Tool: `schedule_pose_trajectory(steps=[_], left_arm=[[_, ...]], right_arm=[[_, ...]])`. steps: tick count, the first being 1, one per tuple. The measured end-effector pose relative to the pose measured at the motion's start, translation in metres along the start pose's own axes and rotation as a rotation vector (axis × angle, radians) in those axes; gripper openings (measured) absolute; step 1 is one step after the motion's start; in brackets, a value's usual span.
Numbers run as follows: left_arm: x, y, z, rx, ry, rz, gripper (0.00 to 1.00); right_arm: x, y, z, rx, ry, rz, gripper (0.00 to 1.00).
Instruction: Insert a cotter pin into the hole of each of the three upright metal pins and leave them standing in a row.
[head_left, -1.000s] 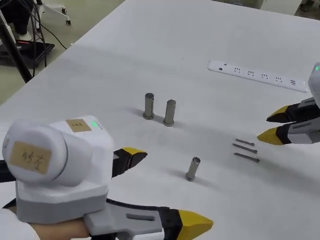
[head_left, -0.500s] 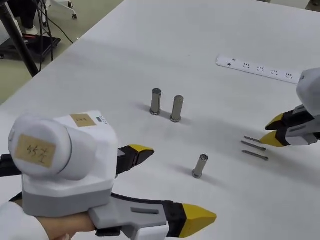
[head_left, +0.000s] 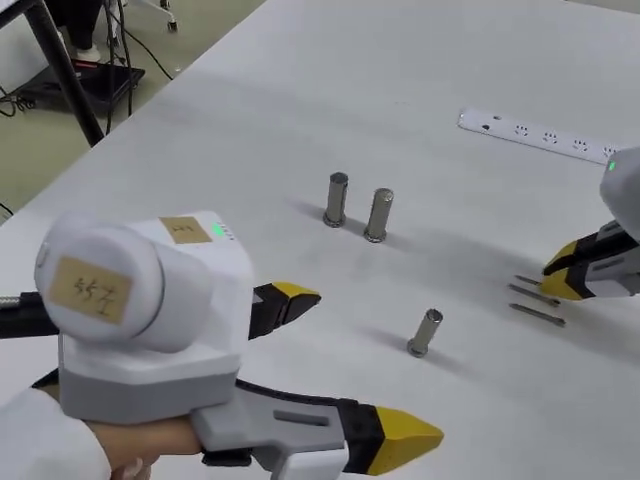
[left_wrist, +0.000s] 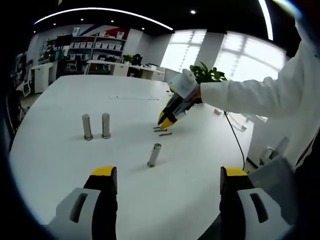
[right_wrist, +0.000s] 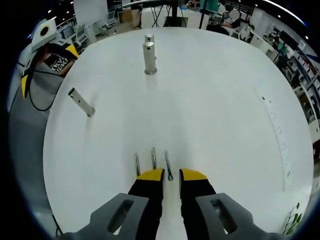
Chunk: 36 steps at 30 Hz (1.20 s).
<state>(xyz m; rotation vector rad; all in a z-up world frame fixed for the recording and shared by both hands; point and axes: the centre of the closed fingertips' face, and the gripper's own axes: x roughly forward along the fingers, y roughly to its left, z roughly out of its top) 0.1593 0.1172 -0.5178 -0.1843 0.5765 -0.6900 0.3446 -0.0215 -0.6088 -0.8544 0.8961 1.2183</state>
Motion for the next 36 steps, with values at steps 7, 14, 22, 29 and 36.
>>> schedule_pose_trajectory(steps=[7, 14, 22, 29, 36], left_arm=[[-0.0006, 0.0010, -0.0034, -0.001, 0.013, 0.002, 0.82], [0.0000, 0.0005, -0.0050, 0.006, 0.019, -0.001, 0.81], [-0.0013, 0.0023, -0.0054, 0.002, 0.016, 0.001, 0.81], [-0.0028, 0.0045, -0.0068, -0.003, 0.017, 0.008, 0.80], [-0.0051, 0.0074, -0.0060, -0.006, 0.014, 0.017, 0.80]], right_arm=[[0.0010, 0.0025, 0.0013, -0.015, 0.017, 0.018, 0.02], [0.0029, 0.0022, 0.0000, -0.061, 0.067, 0.033, 0.01], [0.0023, -0.0003, 0.0011, -0.069, 0.111, 0.055, 0.00], [0.0019, -0.0009, -0.0014, -0.088, 0.158, 0.077, 0.00], [0.0036, -0.0028, -0.0026, -0.101, 0.204, 0.107, 0.00]])
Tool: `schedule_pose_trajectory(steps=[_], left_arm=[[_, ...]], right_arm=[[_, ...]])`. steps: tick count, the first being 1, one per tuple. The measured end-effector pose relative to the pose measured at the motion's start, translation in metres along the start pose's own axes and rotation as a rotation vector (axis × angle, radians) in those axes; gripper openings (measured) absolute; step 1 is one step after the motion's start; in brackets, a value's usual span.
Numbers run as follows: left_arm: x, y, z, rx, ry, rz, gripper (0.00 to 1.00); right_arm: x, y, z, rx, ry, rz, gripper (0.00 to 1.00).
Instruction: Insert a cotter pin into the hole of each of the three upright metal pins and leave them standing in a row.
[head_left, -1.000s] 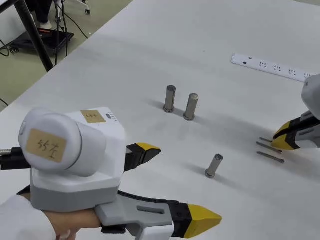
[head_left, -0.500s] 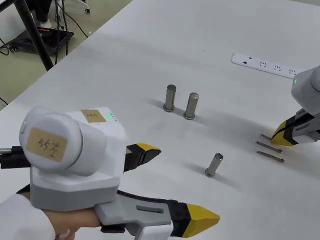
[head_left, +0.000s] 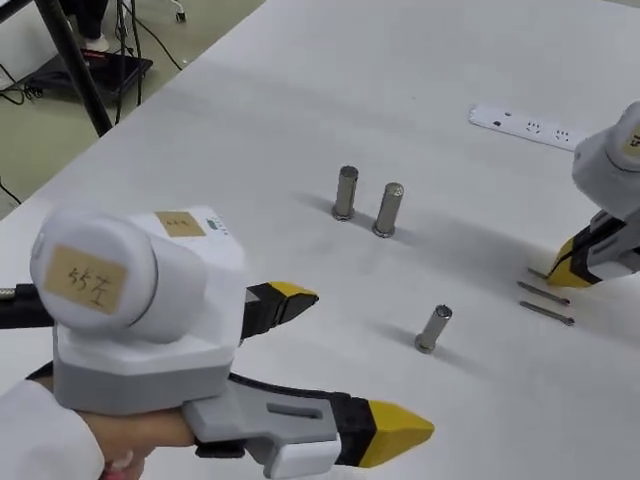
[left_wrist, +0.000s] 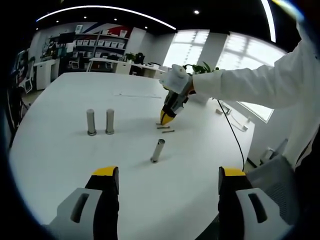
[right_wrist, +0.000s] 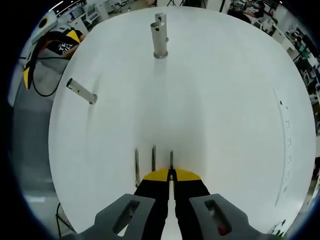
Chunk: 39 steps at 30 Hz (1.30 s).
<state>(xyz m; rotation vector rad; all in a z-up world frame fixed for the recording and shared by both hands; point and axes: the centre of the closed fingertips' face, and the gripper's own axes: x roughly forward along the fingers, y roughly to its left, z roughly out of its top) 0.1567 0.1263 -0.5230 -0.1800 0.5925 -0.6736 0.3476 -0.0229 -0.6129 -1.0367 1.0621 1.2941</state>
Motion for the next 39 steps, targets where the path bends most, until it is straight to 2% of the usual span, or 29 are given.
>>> schedule_pose_trajectory(steps=[4, 8, 12, 15, 27, 30, 35, 39], left_arm=[[-0.0001, 0.0002, 0.0006, 0.000, -0.003, 0.002, 0.80], [0.0001, 0.0020, -0.0017, -0.002, -0.004, 0.008, 0.80], [-0.0002, 0.0026, -0.0032, -0.019, -0.009, 0.011, 0.79], [-0.0003, 0.0026, -0.0036, -0.022, -0.009, 0.012, 0.79], [-0.0018, 0.0040, 0.0010, -0.020, -0.029, 0.021, 0.79], [-0.0020, 0.0027, 0.0015, -0.020, -0.032, 0.017, 0.79], [-0.0023, 0.0022, 0.0031, -0.012, -0.036, 0.021, 0.79], [-0.0033, 0.0021, 0.0061, -0.016, -0.049, 0.024, 0.79]], right_arm=[[0.0005, -0.0013, -0.0007, 0.016, 0.002, 0.039, 0.00], [0.0011, 0.0008, -0.0001, 0.008, 0.020, 0.042, 0.00], [0.0012, 0.0020, -0.0002, -0.034, 0.025, 0.044, 0.00], [0.0015, 0.0021, 0.0000, -0.028, 0.024, 0.044, 0.00], [0.0026, -0.0002, 0.0007, -0.022, 0.003, 0.016, 0.00], [0.0030, 0.0002, 0.0005, -0.019, 0.011, -0.004, 0.00], [0.0030, 0.0016, 0.0014, -0.064, 0.036, -0.023, 0.00], [-0.0059, 0.0063, 0.0077, -0.042, -0.002, -0.016, 0.00]])
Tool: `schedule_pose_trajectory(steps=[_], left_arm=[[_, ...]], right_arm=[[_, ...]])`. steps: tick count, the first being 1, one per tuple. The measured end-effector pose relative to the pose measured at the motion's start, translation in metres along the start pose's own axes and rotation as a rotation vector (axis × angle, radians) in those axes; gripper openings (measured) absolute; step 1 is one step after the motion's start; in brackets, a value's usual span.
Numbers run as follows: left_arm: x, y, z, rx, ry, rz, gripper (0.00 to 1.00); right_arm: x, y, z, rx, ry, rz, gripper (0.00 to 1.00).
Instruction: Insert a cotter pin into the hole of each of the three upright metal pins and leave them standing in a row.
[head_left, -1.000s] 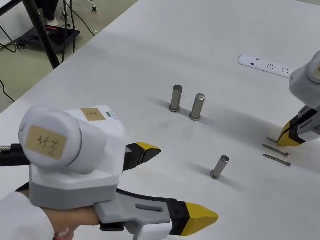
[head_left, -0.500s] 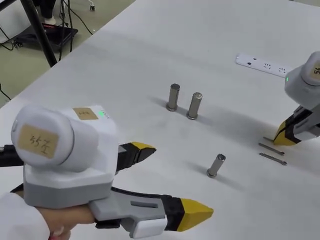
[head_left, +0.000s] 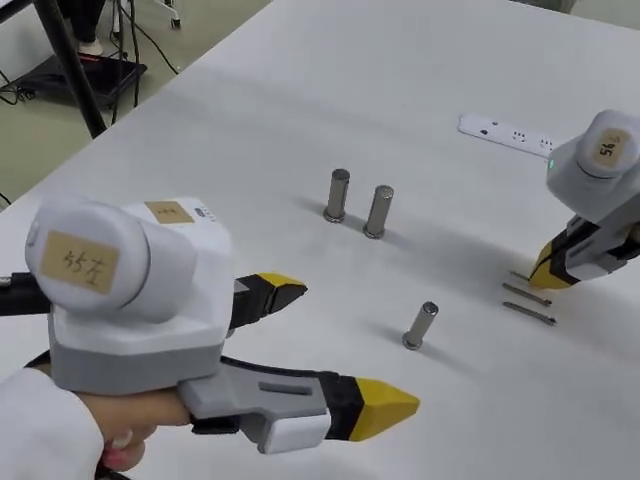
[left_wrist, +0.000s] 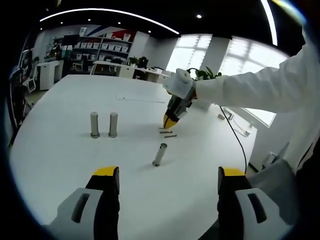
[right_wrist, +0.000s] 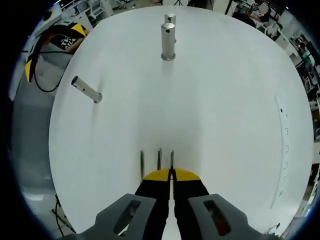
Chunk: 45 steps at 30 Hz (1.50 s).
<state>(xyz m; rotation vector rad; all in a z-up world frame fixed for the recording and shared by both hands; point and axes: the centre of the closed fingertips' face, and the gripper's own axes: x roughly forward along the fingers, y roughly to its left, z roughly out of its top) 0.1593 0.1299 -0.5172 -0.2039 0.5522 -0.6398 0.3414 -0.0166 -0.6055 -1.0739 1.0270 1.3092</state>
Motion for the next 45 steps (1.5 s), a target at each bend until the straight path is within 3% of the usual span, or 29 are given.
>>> schedule_pose_trajectory(steps=[7, 12, 19, 21, 25, 29, 34, 38, 41, 45], left_arm=[[0.000, -0.001, 0.011, 0.007, -0.029, 0.005, 0.76], [0.002, -0.003, 0.020, 0.025, -0.043, -0.011, 0.74], [0.005, -0.005, 0.029, 0.046, -0.048, -0.017, 0.70], [0.007, -0.008, 0.029, 0.045, -0.047, -0.025, 0.68], [0.011, -0.013, 0.029, 0.037, -0.041, -0.032, 0.65], [0.014, -0.016, 0.036, 0.002, -0.070, -0.034, 0.61], [0.022, -0.018, 0.040, 0.022, -0.059, -0.031, 0.59], [0.027, -0.021, 0.045, 0.029, -0.060, -0.042, 0.55], [0.031, -0.023, 0.048, 0.020, -0.059, -0.059, 0.52], [0.037, -0.028, 0.054, -0.005, -0.062, -0.089, 0.49]], right_arm=[[-0.026, 0.003, 0.010, -0.055, -0.050, -0.064, 0.00], [-0.042, 0.014, 0.015, -0.080, -0.084, -0.106, 0.00], [-0.059, 0.028, 0.011, -0.085, -0.135, -0.165, 0.00], [-0.059, 0.024, 0.007, -0.081, -0.153, -0.178, 0.00], [-0.068, 0.036, 0.007, -0.082, -0.186, -0.210, 0.00], [-0.077, 0.048, 0.009, -0.090, -0.229, -0.254, 0.00], [-0.088, 0.065, 0.013, -0.133, -0.256, -0.288, 0.00], [-0.101, 0.061, 0.016, -0.202, -0.264, -0.401, 0.00], [-0.111, 0.066, 0.023, -0.220, -0.298, -0.460, 0.00], [-0.119, 0.072, 0.026, -0.250, -0.298, -0.516, 0.00]])
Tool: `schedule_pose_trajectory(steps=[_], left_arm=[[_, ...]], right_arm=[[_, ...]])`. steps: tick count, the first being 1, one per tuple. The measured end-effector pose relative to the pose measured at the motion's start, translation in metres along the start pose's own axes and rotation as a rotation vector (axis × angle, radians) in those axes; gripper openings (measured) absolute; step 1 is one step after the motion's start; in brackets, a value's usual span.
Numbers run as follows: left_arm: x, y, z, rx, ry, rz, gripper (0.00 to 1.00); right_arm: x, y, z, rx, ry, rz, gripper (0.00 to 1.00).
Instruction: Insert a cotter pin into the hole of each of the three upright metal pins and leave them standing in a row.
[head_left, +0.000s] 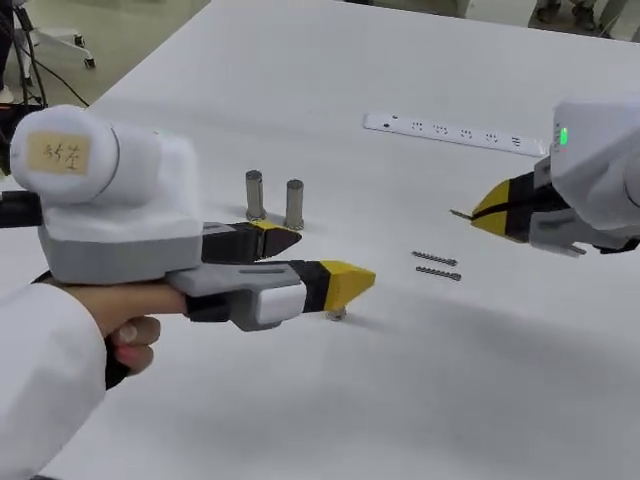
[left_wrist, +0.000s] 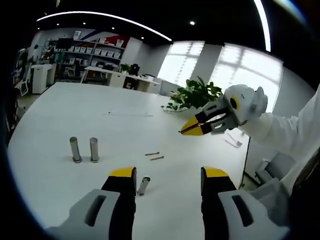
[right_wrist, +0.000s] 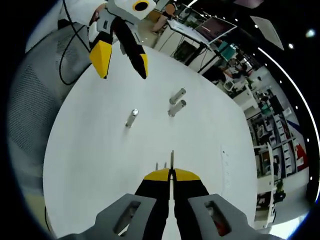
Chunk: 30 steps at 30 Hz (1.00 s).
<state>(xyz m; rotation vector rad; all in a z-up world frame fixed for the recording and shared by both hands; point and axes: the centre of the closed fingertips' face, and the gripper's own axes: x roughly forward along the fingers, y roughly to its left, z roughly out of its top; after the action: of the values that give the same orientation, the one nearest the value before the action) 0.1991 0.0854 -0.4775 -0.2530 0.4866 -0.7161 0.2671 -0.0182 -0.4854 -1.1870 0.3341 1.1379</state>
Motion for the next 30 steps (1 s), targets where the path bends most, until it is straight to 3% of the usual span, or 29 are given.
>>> schedule_pose_trajectory(steps=[8, 12, 19, 30], left_arm=[[0.014, -0.005, 0.012, -0.035, -0.014, -0.048, 0.36], [0.021, -0.007, 0.016, -0.058, -0.015, -0.068, 0.33], [0.031, -0.016, 0.016, -0.079, 0.000, -0.116, 0.23], [0.038, -0.020, 0.018, -0.083, 0.002, -0.142, 0.16]], right_arm=[[-0.009, 0.011, 0.021, -0.033, -0.041, -0.054, 0.00], [-0.005, 0.019, 0.027, -0.035, -0.062, -0.051, 0.00], [-0.002, 0.023, 0.047, -0.033, -0.102, -0.082, 0.00], [0.006, 0.031, 0.066, -0.050, -0.135, -0.053, 0.00]])
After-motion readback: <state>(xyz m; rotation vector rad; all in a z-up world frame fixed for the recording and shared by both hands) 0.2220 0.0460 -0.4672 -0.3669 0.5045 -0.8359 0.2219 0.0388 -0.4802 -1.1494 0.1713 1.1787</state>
